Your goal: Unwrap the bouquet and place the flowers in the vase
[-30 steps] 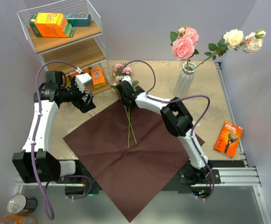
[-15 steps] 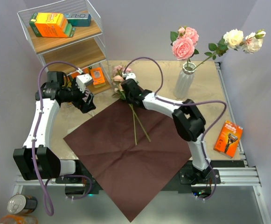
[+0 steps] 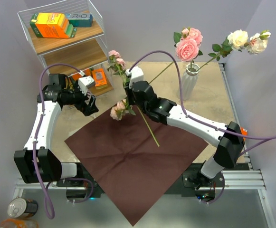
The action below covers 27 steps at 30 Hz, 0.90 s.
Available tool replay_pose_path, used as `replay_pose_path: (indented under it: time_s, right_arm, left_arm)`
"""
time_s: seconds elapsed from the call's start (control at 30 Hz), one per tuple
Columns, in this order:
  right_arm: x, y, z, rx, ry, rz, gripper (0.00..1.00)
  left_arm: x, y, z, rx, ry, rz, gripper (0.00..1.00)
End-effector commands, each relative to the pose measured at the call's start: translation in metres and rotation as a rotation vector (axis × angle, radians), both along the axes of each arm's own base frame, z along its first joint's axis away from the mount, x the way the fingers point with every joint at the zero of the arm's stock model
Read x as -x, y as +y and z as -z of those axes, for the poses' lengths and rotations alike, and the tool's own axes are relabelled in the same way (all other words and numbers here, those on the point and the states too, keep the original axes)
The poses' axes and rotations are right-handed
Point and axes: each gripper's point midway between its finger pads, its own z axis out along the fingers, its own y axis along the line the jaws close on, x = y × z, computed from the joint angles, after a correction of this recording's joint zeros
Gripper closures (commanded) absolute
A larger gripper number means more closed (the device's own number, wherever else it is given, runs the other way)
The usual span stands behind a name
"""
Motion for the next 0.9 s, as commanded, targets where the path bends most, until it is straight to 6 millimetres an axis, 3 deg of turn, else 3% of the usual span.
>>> replay_pose_path:
  time_s: [0.0,0.27,0.47,0.63,0.73,0.87]
  right_arm:
    - [0.028,0.018,-0.016,-0.013,-0.070,-0.103,0.89]
    - [0.048,-0.005,-0.074,-0.055,-0.181,-0.134,0.89]
    - [0.057,-0.023,-0.100,-0.056,-0.231,-0.137,0.91]
    - [0.064,-0.040,-0.133,-0.065,-0.292,-0.132,0.92]
    - [0.068,-0.047,-0.148,-0.088,-0.311,-0.126,0.91]
    - [0.073,-0.055,-0.147,-0.093,-0.314,-0.124,0.94]
  left_arm:
    - [-0.008,-0.005,-0.010,0.038,0.000,0.010,0.01]
    - [-0.011,-0.005,-0.023,0.045,-0.028,-0.004,0.01]
    - [-0.003,-0.003,-0.015,0.040,-0.007,-0.037,0.01]
    - [-0.001,-0.002,-0.015,0.032,-0.012,-0.038,0.01]
    - [-0.001,-0.003,-0.017,0.033,-0.011,-0.036,0.01]
    - [-0.002,-0.002,-0.022,0.035,-0.017,-0.035,0.01]
